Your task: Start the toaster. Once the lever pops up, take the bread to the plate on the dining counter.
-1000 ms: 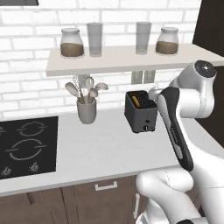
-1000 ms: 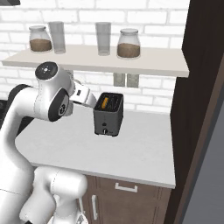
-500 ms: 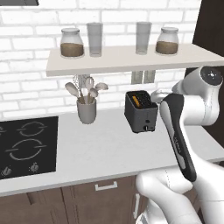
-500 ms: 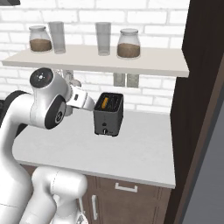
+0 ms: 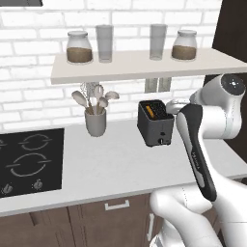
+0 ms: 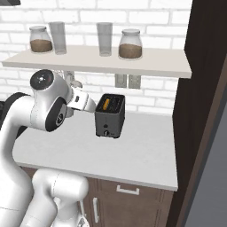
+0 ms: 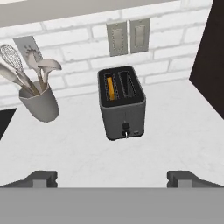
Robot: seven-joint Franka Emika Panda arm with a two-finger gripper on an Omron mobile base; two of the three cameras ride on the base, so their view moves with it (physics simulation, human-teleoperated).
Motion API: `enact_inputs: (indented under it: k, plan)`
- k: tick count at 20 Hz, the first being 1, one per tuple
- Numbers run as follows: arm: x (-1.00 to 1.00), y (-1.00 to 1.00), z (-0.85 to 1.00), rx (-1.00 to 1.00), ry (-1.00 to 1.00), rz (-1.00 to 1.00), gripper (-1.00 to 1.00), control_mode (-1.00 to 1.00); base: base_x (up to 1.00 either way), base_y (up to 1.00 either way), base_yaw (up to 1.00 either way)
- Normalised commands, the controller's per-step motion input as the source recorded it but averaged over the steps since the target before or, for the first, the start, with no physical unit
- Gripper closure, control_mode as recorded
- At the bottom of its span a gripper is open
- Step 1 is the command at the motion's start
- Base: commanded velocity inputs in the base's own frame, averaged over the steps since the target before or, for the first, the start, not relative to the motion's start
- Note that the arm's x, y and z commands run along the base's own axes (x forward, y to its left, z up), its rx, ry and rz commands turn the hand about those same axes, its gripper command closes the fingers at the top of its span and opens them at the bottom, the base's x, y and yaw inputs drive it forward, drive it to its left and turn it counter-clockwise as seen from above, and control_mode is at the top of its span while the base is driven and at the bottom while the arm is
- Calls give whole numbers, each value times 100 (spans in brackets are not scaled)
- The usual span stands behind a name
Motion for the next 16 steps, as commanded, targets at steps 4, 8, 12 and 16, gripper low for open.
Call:
enact_inputs:
  k: [4,8,12,16]
  plan:
    - [0,0,0,0,0,0,-100,-100,0,0,0]
    - [0,0,0,0,0,0,-100,-100,0,0,0]
    - [0,0,0,0,0,0,-100,-100,0,0,0]
    - [0,0,0,0,0,0,-100,-100,0,0,0]
